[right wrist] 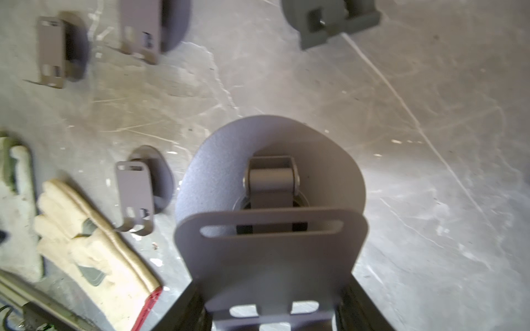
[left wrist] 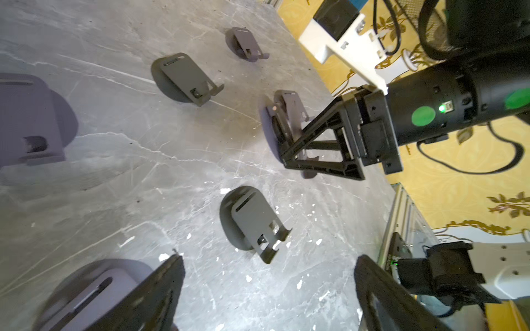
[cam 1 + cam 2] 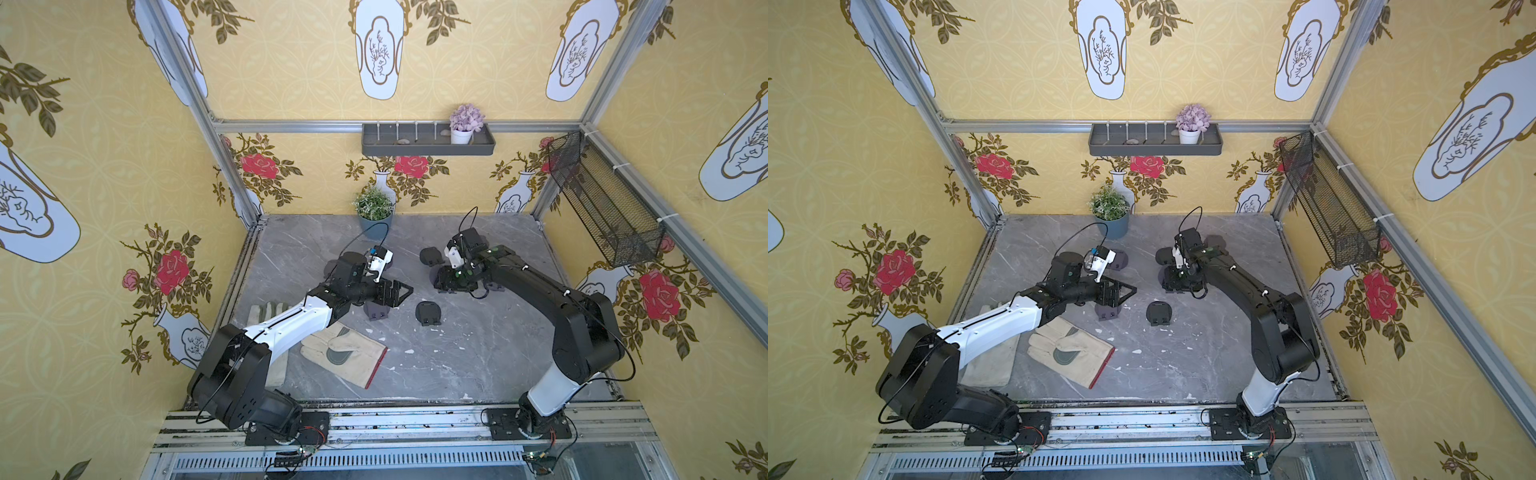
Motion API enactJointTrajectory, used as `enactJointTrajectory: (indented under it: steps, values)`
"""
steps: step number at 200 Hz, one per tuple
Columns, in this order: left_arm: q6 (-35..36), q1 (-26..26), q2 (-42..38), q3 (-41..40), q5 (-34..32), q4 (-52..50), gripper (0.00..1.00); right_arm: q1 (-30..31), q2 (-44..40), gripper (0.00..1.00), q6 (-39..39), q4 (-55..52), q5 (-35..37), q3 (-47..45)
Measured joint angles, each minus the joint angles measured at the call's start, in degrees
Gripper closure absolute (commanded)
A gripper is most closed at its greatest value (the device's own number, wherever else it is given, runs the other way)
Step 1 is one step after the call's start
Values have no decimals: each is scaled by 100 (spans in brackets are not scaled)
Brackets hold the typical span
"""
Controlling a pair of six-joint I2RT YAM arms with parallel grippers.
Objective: Open the phone stand
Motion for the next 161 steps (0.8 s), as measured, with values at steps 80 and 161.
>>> enactJointTrajectory:
  steps: [80,161]
  values:
    - [-739,197,584,146,811,914,45,837,-240,53,144,334,22,11]
    - [-1086,264,981,208,907,1320,47,1049,-520,53,55,393,199,46]
